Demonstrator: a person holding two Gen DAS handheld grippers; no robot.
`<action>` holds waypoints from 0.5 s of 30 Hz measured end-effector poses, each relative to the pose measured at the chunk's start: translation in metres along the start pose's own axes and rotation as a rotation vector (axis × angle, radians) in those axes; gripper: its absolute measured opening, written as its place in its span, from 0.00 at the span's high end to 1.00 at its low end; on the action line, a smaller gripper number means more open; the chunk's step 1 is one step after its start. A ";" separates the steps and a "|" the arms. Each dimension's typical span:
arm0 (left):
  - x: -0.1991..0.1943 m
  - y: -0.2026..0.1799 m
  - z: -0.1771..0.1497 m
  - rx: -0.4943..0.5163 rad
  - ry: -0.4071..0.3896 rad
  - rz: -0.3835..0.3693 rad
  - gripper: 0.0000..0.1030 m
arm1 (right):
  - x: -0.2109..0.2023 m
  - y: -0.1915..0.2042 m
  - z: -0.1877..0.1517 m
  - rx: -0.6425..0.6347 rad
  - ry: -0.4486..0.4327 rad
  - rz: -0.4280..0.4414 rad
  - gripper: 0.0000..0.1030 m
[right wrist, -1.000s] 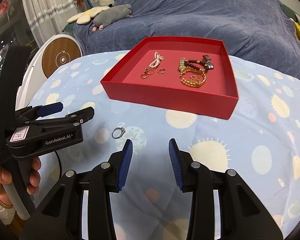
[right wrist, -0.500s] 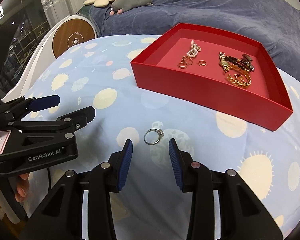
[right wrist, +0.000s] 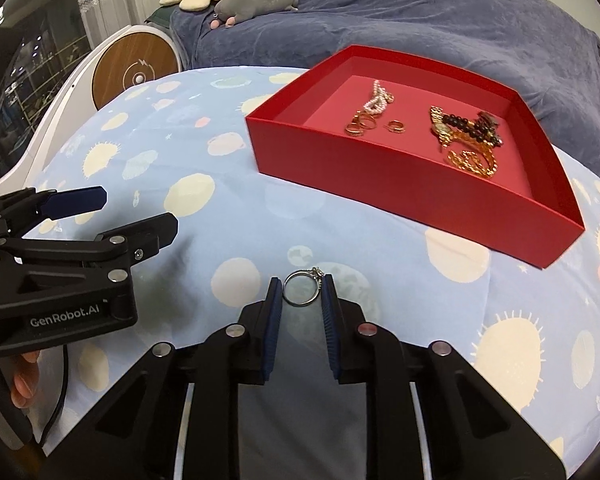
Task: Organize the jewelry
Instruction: 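Grasp the silver ring with the right gripper and lift it, then carry the silver ring into the red box and open the right gripper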
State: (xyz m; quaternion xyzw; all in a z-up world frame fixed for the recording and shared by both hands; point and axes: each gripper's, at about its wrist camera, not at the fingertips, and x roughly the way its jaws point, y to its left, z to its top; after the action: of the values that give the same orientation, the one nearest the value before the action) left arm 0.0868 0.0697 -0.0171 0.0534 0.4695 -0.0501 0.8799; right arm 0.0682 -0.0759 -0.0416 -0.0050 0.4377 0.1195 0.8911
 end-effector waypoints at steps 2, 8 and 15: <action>0.002 -0.012 0.001 0.023 -0.003 -0.018 0.20 | -0.013 -0.015 -0.004 0.029 -0.008 -0.014 0.81; 0.008 -0.048 0.001 0.093 0.015 -0.154 0.50 | -0.043 -0.053 -0.014 0.115 -0.013 -0.053 0.81; 0.015 -0.072 -0.002 0.142 0.038 -0.235 1.00 | -0.053 -0.068 -0.013 0.168 -0.028 -0.057 0.81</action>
State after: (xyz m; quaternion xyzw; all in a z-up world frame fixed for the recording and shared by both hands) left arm 0.0838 -0.0021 -0.0340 0.0612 0.4844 -0.1847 0.8529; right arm 0.0412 -0.1540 -0.0150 0.0589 0.4332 0.0571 0.8975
